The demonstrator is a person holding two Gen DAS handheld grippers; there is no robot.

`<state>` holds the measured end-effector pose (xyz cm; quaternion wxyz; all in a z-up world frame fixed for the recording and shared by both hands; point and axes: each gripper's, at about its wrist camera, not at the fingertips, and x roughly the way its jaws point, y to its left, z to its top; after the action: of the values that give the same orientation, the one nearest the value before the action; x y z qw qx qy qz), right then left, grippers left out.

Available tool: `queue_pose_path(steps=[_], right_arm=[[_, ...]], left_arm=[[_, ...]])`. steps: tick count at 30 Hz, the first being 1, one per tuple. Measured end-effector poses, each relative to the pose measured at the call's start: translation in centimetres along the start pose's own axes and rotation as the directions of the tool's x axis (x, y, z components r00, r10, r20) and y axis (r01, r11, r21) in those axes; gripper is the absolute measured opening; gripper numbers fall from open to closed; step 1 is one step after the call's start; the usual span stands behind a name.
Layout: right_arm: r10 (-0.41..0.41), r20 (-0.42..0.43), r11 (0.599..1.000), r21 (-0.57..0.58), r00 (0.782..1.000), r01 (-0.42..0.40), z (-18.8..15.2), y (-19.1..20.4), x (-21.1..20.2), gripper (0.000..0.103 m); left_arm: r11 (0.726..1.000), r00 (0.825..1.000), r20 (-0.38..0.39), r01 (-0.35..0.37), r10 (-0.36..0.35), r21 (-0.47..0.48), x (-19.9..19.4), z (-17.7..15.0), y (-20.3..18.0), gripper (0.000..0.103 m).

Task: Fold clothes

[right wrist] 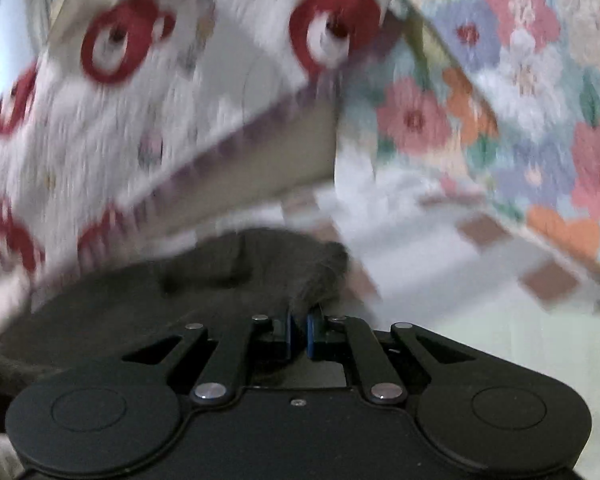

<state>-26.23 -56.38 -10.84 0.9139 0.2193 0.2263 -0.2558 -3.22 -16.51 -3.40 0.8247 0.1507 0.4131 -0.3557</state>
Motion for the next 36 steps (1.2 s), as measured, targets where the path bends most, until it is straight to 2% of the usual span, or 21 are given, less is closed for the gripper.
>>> queue_pose_path(steps=[2,4,10,16,21,25,26,31,34,36], right_arm=[[0.013,-0.054,0.999,0.046,0.998,-0.01,-1.1,-1.4,0.1,0.008],[0.029,-0.071,0.998,0.053,0.997,-0.025,-0.6,-1.8,0.2,0.008],[0.044,-0.096,0.997,-0.061,0.994,-0.05,1.2,-0.3,0.6,0.008],[0.037,-0.128,0.998,-0.037,0.991,-0.042,0.0,-0.5,0.4,0.008],[0.03,-0.171,0.998,-0.047,0.985,-0.038,0.1,-0.1,0.0,0.008],[-0.027,-0.216,0.993,-0.114,0.976,0.002,0.6,0.3,-0.5,0.008],[-0.038,-0.217,0.992,-0.124,0.975,0.011,0.7,0.2,-0.6,0.008],[-0.093,-0.224,0.984,-0.171,0.97,0.055,1.6,0.0,-1.4,0.005],[-0.126,-0.226,0.977,-0.199,0.966,0.081,2.1,-0.1,-1.9,0.006],[-0.126,-0.227,0.972,-0.222,0.966,0.075,2.5,0.4,-1.9,0.015]], left_arm=[[0.998,1.0,0.002,-0.017,0.017,0.054,-0.2,-0.7,-0.4,0.009],[0.994,0.999,0.048,-0.032,0.027,0.102,-1.1,-0.4,-0.9,0.009],[0.987,0.982,0.172,-0.098,0.075,0.13,-4.1,2.1,-1.6,0.01],[0.987,0.991,0.105,-0.094,0.08,0.128,-3.3,2.1,-1.3,0.01],[0.978,0.993,0.083,-0.1,0.086,0.184,-3.6,1.3,-1.4,0.01],[0.94,0.991,-0.037,-0.107,0.125,0.324,-2.7,-1.5,-1.9,0.011],[0.939,0.99,-0.07,-0.091,0.12,0.331,-2.5,-2.4,-1.8,0.011],[0.97,0.984,-0.163,-0.033,0.074,0.241,-2.9,-4.6,0.0,0.015],[0.996,0.984,-0.179,0.024,-0.009,0.086,-4.4,-4.7,2.1,0.016],[0.999,0.987,-0.155,0.046,-0.043,0.015,-5.6,-4.7,3.4,0.021]])
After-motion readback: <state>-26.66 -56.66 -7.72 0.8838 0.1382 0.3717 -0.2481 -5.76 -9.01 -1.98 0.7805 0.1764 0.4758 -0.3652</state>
